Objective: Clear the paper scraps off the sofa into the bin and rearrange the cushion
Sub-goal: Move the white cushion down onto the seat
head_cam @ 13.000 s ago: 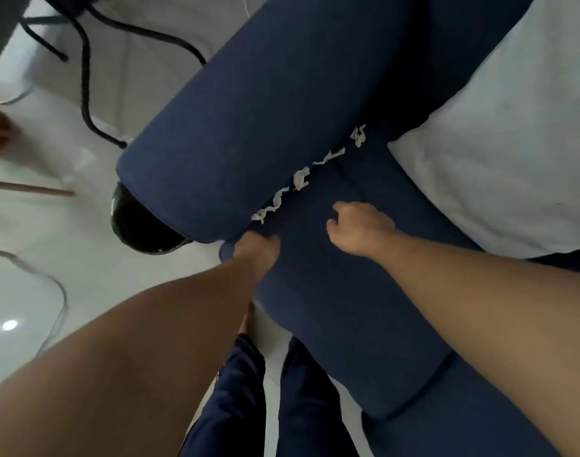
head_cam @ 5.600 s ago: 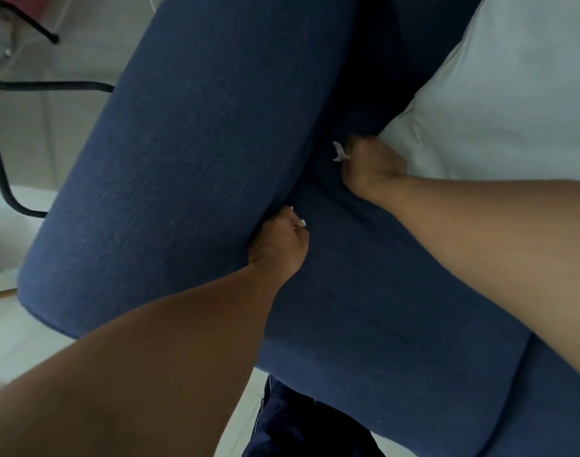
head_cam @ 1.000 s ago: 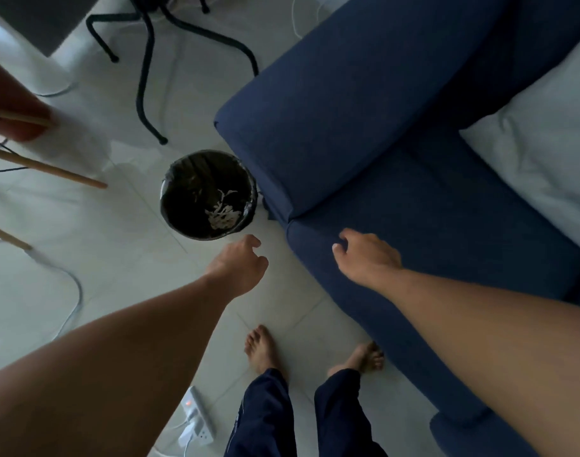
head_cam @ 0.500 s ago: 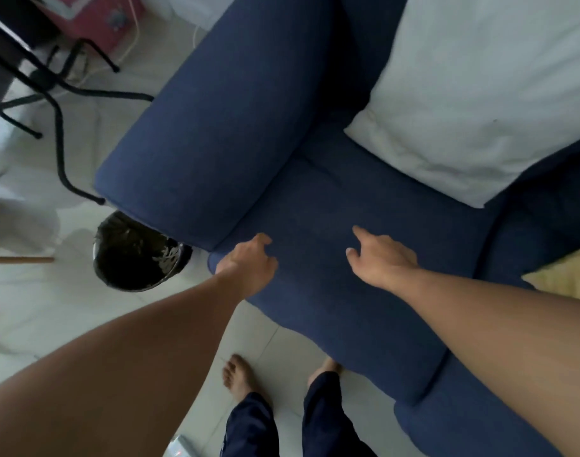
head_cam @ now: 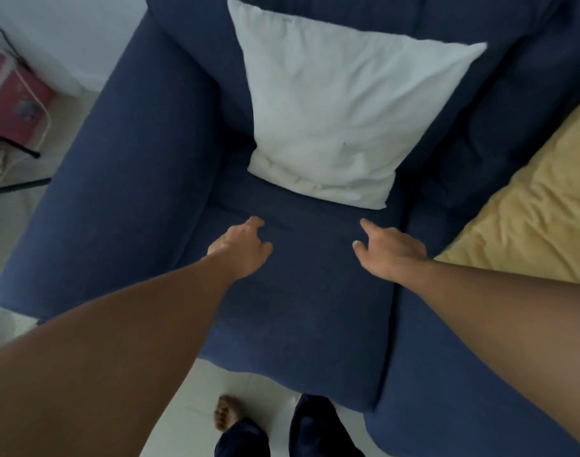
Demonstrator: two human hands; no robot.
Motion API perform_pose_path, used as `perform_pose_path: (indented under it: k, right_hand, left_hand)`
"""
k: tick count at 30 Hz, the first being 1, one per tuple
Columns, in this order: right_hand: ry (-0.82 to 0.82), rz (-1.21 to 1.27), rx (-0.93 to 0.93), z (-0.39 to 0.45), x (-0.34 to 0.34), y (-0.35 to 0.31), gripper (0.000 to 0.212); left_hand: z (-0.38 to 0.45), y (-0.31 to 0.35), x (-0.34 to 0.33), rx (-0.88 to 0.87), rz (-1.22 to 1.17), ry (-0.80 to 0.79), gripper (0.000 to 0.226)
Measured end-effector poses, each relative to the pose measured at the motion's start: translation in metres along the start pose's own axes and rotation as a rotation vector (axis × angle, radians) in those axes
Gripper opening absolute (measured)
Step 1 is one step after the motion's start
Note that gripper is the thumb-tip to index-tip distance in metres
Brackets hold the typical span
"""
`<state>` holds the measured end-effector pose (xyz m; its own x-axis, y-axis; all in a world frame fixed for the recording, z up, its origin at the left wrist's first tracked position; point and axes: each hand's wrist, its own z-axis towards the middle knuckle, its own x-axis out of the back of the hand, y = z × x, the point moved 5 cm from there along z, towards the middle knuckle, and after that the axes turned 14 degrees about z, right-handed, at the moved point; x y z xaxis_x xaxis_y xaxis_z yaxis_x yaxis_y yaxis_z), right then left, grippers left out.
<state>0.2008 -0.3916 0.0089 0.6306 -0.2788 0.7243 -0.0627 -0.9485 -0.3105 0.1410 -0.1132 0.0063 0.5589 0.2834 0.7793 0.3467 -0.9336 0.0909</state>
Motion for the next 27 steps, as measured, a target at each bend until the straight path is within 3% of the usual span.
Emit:
perform_pose_path:
  k: [9, 17, 21, 27]
  right_hand:
    - [0.145, 0.108, -0.031, 0.004, 0.062, 0.022, 0.057]
    - [0.192, 0.192, -0.092, -0.004, 0.081, 0.021, 0.055]
    - [0.21, 0.211, -0.137, -0.006, 0.079, 0.015, 0.064]
    - [0.305, 0.247, -0.128, -0.008, 0.099, -0.005, 0.066]
  left_hand:
    - [0.037, 0.03, 0.093, -0.116, 0.124, 0.13, 0.059]
    - [0.055, 0.066, 0.186, -0.262, 0.136, 0.413, 0.06]
    - [0.06, 0.087, 0.23, -0.329, 0.178, 0.536, 0.078]
    - [0.08, 0.115, 0.266, -0.308, 0.553, 0.577, 0.11]
